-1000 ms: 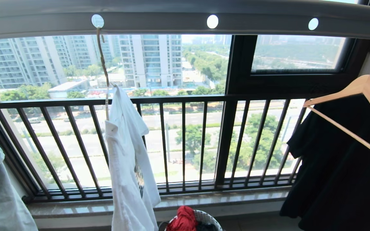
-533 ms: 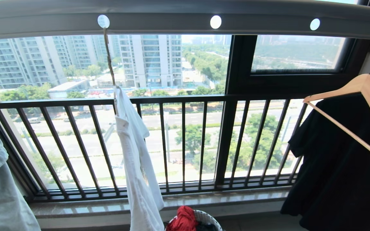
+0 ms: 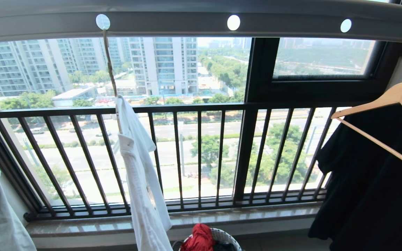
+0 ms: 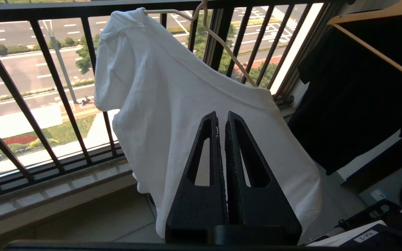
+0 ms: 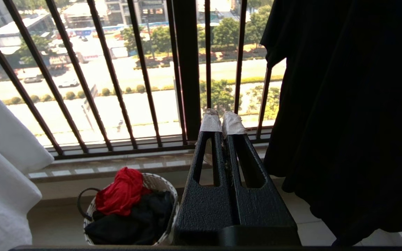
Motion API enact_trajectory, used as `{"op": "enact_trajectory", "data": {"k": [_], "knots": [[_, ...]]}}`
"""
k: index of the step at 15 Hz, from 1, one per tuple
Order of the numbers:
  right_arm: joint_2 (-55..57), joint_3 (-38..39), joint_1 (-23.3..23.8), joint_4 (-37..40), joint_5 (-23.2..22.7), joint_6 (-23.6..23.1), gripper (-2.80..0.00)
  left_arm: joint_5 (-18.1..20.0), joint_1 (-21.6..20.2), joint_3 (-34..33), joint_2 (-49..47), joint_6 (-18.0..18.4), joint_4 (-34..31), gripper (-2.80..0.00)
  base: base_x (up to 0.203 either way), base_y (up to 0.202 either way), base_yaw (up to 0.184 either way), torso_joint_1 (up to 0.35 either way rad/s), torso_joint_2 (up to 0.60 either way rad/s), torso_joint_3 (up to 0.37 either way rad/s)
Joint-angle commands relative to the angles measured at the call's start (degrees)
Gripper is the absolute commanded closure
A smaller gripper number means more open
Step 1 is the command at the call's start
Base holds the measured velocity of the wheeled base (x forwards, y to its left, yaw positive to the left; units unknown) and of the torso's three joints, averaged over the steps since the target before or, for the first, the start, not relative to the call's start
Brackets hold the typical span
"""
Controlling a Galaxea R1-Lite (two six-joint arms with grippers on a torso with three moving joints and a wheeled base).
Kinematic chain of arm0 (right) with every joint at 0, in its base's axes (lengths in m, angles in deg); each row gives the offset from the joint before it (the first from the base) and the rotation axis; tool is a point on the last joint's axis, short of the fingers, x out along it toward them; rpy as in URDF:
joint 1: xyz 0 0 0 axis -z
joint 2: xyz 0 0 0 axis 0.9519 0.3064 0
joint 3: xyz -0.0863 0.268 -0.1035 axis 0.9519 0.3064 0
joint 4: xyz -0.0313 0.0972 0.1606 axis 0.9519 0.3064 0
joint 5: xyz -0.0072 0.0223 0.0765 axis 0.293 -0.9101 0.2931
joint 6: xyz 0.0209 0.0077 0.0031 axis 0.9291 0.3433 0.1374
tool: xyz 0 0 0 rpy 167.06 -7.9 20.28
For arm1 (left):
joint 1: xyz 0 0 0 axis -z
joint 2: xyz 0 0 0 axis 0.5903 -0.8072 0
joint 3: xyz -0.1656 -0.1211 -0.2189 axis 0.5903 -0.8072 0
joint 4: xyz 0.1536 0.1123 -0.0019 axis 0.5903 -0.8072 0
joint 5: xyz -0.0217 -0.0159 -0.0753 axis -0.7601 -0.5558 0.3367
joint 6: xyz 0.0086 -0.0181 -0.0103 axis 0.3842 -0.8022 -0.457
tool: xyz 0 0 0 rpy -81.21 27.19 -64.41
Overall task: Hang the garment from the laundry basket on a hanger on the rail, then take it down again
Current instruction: Take the clothes off the clothes rack
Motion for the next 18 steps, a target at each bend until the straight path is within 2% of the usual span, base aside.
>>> {"op": "enact_trajectory", "data": {"k": [1, 4, 5, 6, 9, 11, 15, 16, 18], "knots": [[0.0, 0.0, 0.0, 0.0, 0.0, 0.0, 0.0, 0.1, 3.3, 9.5, -9.8, -0.6, -9.2, -2.8, 0.0, 0.0, 0.0, 0.0, 0.0, 0.0], [0.0, 0.0, 0.0, 0.0, 0.0, 0.0, 0.0, -0.2, 7.2, 22.6, -17.8, -2.2, -21.2, -2.8, 0.0, 0.0, 0.0, 0.0, 0.0, 0.0], [0.1, 0.0, 0.0, 0.0, 0.0, 0.0, 0.0, -1.2, 8.9, 26.6, -20.8, -3.6, -23.2, -2.8, 0.0, 0.0, 0.0, 0.0, 0.0, 0.0], [0.1, 0.0, 0.0, 0.0, 0.0, 0.0, 0.0, -3.8, 12.0, 29.1, -23.2, -4.6, -24.3, -2.8, 0.0, 0.0, 0.0, 0.0, 0.0, 0.0], [0.0, 0.0, 0.0, 0.0, 0.0, 0.0, 0.0, -19.2, 23.0, 33.1, -30.9, -9.3, -25.1, -2.8, 0.0, 0.0, 0.0, 0.0, 0.0, 0.0], [0.1, 0.0, 0.0, 0.0, 0.0, 0.0, 0.0, -31.1, 30.1, 35.7, -35.5, -12.5, -24.7, -2.8, 0.0, 0.0, 0.0, 0.0, 0.0, 0.0], [0.0, 0.0, 0.0, 0.0, 0.0, 0.0, 0.0, -52.3, 34.9, 36.7, -40.2, -14.2, -17.6, -2.8, 0.0, 0.0, 0.0, 0.0, 0.0, 0.0], [0.0, 0.0, 0.0, 0.0, 0.0, 0.0, 0.0, -55.3, 35.7, 36.4, -40.5, -14.2, -17.0, -2.8, 0.0, 0.0, 0.0, 0.0, 0.0, 0.0], [0.0, 0.0, 0.0, 0.0, 0.0, 0.0, 0.0, -58.1, 35.9, 35.9, -40.7, -14.1, -16.8, -2.8, 0.0, 0.0, 0.0, 0.0, 0.0, 0.0]]}}
